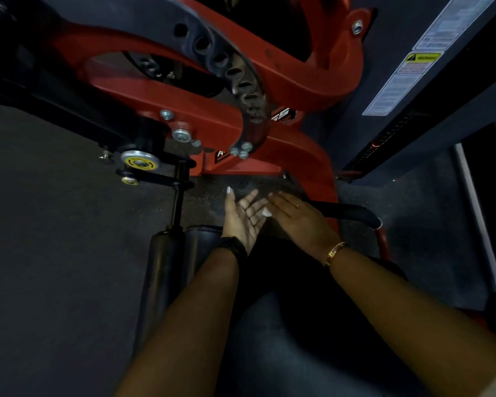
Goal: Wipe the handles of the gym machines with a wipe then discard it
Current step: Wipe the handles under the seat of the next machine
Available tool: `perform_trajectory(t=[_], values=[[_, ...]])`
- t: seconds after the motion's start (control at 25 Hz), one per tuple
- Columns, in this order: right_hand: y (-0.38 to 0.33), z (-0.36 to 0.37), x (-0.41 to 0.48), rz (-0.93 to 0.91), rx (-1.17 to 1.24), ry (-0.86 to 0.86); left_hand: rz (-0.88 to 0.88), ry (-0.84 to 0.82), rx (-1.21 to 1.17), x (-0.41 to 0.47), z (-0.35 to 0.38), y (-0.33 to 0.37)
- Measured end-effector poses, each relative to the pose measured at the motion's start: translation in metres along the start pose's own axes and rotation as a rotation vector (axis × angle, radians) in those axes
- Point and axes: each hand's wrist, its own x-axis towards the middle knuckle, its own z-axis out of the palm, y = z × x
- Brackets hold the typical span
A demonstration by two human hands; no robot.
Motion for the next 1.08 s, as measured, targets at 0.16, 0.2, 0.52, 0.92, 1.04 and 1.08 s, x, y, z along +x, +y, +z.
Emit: perform_trajectory(t=[0.16,0.2,0.52,0.92,1.04,1.08], values=[[-0.024,0.001,0.036,0.508,0.205,-0.084,0.032,0.047,0.045,0.000,0.007,-0.002],[-0.029,0.001,0.045,0.538,0.230,-0.167,0.053,0.069,0.044,-0.001,0.008,-0.002],[-0.010,-0.001,-0.014,0.692,0.336,0.239,0.757,0.022,1.397,-0.026,0.026,-0.049],[0.010,0.008,-0.046,0.680,0.353,0.438,0.923,0.414,1.921,-0.010,0.026,-0.068],[0.002,0.017,-0.018,0.940,0.449,0.466,0.922,0.442,1.965,-0.006,0.023,-0.066],[-0.009,0.019,-0.009,0.963,0.493,0.495,0.938,0.443,1.993,-0.005,0.022,-0.067]])
